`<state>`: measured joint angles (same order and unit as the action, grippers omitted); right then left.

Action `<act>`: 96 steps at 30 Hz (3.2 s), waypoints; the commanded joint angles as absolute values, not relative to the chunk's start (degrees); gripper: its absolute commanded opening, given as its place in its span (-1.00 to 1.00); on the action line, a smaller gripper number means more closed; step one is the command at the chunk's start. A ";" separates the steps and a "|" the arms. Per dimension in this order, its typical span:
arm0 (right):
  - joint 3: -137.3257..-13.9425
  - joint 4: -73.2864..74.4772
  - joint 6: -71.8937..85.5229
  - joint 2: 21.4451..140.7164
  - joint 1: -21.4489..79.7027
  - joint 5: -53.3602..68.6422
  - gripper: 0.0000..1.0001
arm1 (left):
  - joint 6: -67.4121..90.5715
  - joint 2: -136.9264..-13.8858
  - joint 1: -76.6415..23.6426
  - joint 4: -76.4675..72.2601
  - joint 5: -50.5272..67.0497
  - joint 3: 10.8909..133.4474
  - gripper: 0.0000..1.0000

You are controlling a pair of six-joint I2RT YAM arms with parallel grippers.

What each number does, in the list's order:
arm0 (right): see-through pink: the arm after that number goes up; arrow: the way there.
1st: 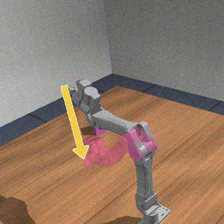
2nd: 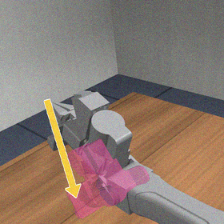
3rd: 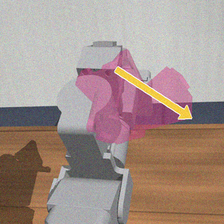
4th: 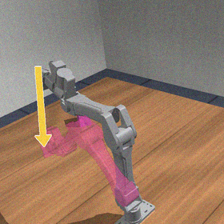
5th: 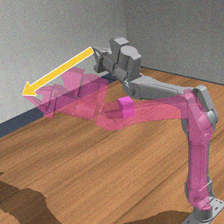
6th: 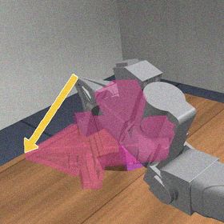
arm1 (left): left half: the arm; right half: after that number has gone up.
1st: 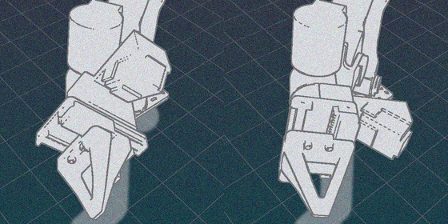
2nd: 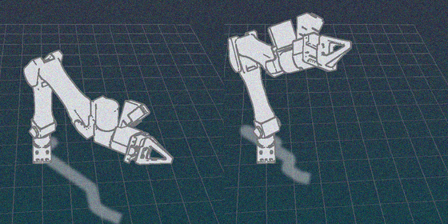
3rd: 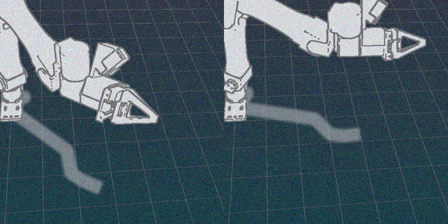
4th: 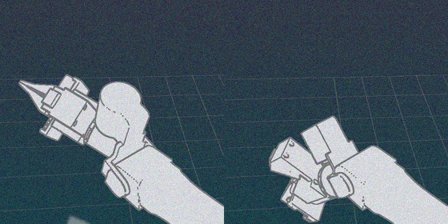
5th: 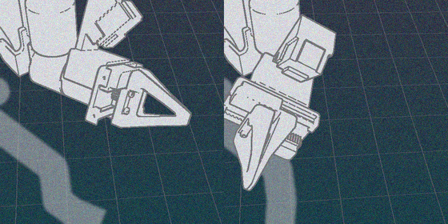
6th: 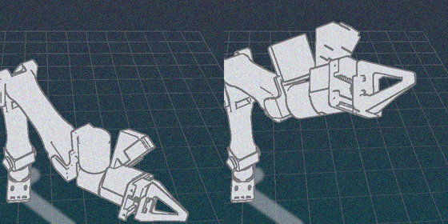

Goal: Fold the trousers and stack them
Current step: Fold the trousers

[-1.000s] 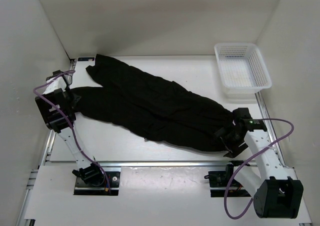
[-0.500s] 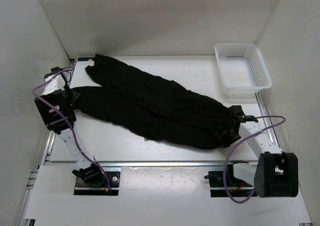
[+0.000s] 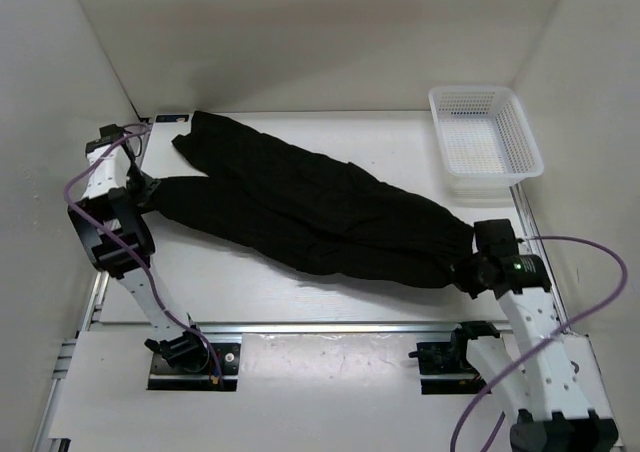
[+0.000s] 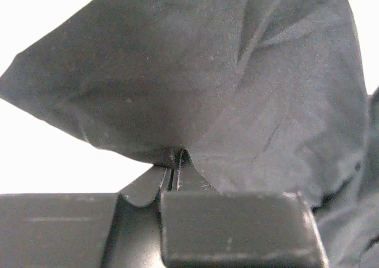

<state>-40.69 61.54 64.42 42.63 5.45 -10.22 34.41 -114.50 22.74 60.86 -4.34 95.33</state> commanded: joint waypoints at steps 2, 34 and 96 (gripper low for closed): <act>-46.31 76.35 71.36 38.32 8.87 -14.15 -1.00 | 35.24 -102.33 22.68 60.82 -6.60 90.63 -0.79; -70.84 62.94 52.22 73.37 -5.96 -27.60 -1.00 | 26.28 -135.94 4.05 56.78 -11.26 150.19 -0.79; -60.21 56.25 41.48 90.35 -8.53 -8.88 0.17 | 33.83 -105.50 21.09 55.63 -13.45 86.07 -0.79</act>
<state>-61.34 53.25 41.60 92.03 -8.25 -7.53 31.24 -112.55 19.88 55.09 -8.73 90.54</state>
